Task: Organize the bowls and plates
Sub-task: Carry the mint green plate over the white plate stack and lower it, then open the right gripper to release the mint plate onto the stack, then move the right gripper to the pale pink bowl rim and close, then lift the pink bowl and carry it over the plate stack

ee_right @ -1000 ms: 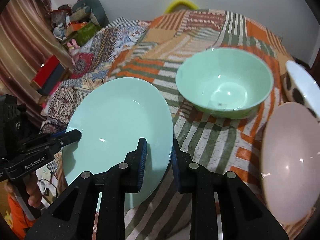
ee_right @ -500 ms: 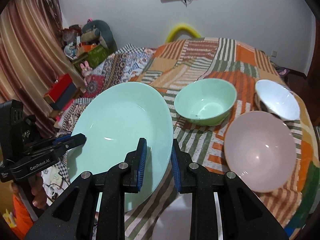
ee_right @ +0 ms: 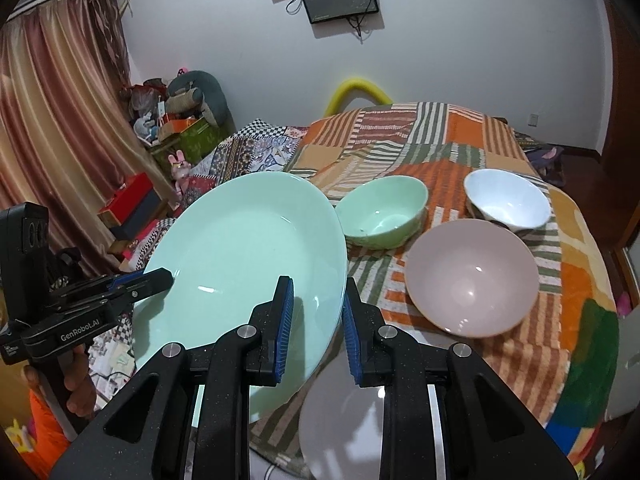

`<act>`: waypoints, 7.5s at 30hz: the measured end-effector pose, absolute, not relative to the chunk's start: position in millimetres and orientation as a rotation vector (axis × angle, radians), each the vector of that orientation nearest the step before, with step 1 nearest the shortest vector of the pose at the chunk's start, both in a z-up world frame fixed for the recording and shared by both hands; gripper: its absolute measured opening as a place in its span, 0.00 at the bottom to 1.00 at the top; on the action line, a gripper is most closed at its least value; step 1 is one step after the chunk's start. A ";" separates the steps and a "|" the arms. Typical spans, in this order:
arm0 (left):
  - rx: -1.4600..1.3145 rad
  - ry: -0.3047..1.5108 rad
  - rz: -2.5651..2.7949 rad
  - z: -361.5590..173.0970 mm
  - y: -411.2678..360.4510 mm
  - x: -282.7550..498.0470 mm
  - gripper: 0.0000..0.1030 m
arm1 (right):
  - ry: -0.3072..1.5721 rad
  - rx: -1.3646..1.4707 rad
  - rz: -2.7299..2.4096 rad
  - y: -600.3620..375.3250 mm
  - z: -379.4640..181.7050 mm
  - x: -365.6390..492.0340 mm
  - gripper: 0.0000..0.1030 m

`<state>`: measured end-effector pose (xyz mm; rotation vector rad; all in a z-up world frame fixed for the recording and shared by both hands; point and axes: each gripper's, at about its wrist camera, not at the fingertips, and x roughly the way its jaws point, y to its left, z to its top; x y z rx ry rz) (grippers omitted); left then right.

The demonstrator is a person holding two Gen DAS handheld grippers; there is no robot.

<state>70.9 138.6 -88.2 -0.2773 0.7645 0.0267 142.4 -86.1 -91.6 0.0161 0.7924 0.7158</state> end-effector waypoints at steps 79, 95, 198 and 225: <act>-0.150 1.081 -0.087 -205.0 12.6 126.7 0.23 | 1.088 0.196 0.496 -206.9 -198.1 127.9 0.24; -0.043 1.061 -0.046 -209.9 7.1 124.8 0.23 | 1.070 0.104 0.499 -195.8 -194.5 127.3 0.24; -0.213 0.972 -0.130 -192.9 12.8 288.7 0.19 | 0.939 0.194 0.438 -201.3 -167.4 247.0 0.18; -0.208 0.827 -0.103 -111.4 30.4 187.8 0.19 | 0.816 0.156 0.500 -181.2 -114.6 189.3 0.18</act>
